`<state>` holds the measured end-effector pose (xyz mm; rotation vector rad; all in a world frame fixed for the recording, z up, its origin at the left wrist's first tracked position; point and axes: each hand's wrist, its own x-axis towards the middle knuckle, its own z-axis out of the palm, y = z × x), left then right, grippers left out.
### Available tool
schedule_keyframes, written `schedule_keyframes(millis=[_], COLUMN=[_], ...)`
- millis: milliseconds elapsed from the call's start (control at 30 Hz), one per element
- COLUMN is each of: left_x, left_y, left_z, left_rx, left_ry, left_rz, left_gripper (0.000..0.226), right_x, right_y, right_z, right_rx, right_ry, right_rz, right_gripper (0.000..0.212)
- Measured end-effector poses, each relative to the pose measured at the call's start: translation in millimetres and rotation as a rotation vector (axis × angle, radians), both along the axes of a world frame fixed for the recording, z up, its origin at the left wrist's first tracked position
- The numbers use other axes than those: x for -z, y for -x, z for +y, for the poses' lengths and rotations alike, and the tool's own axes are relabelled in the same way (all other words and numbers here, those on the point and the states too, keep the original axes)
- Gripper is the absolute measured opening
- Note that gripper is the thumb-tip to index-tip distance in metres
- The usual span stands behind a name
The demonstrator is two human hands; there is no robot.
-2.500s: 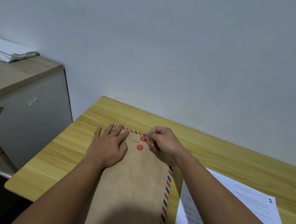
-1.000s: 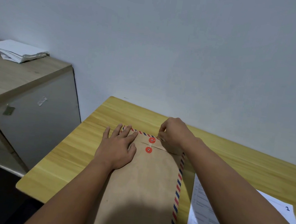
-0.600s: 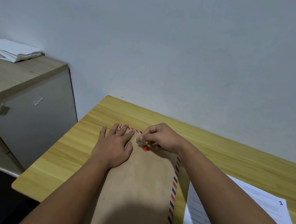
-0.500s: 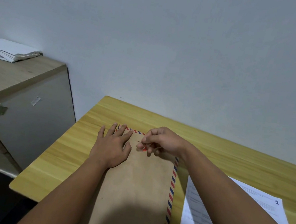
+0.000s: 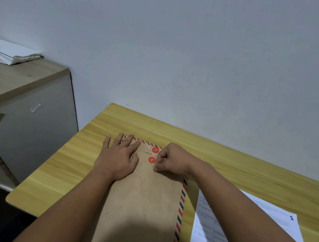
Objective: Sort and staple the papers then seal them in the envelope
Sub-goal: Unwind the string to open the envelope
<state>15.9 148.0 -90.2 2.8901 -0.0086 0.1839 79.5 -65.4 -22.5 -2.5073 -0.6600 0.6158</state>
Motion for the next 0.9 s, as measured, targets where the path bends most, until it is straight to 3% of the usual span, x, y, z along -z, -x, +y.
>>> schedule_keyframes(millis=[200, 467, 733, 900], left_x=[0.8, 0.1, -0.5, -0.9], left_y=[-0.3, -0.3, -0.4, 0.3], left_z=[-0.1, -0.1, -0.6, -1.0], left_rx=[0.004, 0.002, -0.001, -0.002], left_ry=[-0.010, 0.001, 0.011, 0.011], left_rz=[-0.001, 0.001, 0.002, -0.002], left_gripper=[0.062, 0.060, 0.059, 0.060], right_x=[10.9, 11.6, -1.3, 0.1], right_y=[-4.4, -26.3, -33.0, -28.9], right_z=[24.4, 34.2, 12.1, 3.1], right_rx=[0.048, 0.522, 0.827, 0.813], right_ry=[-0.264, -0.415, -0.916, -0.902], right_rz=[0.015, -0.189, 0.329, 0.354], right_gripper=[0.007, 0.020, 0.006, 0.006])
